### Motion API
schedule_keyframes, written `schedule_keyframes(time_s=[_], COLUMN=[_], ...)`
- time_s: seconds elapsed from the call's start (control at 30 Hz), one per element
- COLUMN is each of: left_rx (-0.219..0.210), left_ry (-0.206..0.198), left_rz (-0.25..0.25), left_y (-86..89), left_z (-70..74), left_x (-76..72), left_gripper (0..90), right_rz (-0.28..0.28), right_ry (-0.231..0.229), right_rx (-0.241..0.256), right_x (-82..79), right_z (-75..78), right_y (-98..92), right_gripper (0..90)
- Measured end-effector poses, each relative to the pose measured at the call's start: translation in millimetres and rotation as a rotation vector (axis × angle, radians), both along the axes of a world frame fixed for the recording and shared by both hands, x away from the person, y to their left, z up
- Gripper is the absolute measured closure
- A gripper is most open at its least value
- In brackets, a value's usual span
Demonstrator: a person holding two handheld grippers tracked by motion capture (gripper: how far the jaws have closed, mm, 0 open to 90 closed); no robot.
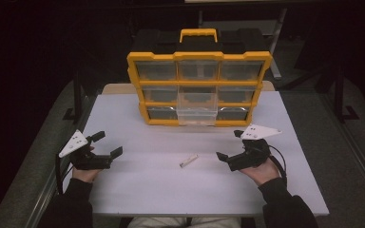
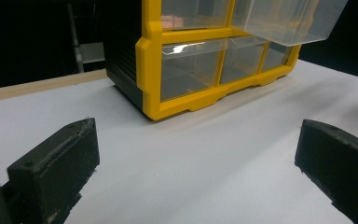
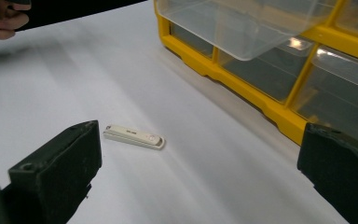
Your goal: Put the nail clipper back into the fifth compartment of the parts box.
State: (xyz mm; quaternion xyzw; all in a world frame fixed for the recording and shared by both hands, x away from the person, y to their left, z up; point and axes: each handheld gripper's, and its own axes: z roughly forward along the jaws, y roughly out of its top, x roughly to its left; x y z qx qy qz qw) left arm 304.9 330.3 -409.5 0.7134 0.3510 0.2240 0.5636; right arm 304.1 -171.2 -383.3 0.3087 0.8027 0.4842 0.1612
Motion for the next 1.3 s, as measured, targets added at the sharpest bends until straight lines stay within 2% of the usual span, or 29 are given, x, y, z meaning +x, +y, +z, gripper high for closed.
schedule_keyframes(time_s=[0.23, 0.37, 0.9, 1.3], left_rx=[-0.004, -0.006, -0.008, -0.015], left_ry=[-0.002, -0.001, 0.003, -0.001], left_rz=[-0.003, -0.001, -0.004, 0.002], left_y=[0.4, 0.1, 1.0, 1.3], left_z=[0.3, 0.2, 0.1, 0.3], left_x=[0.0, 0.1, 0.5, 0.5], left_gripper=[0.0, 0.0, 0.0, 0.0], right_rz=[0.028, 0.048, 0.118, 0.184], right_ry=[0.003, 0.022, 0.063, 0.095], right_rx=[-0.017, -0.030, -0.095, -0.150], right_x=[2.9, 5.7, 16.9, 25.6], right_z=[3.8, 4.9, 1.6, -4.1], right_y=[8.9, 15.2, 38.9, 63.7], right_gripper=[0.0, 0.0, 0.0, 0.0])
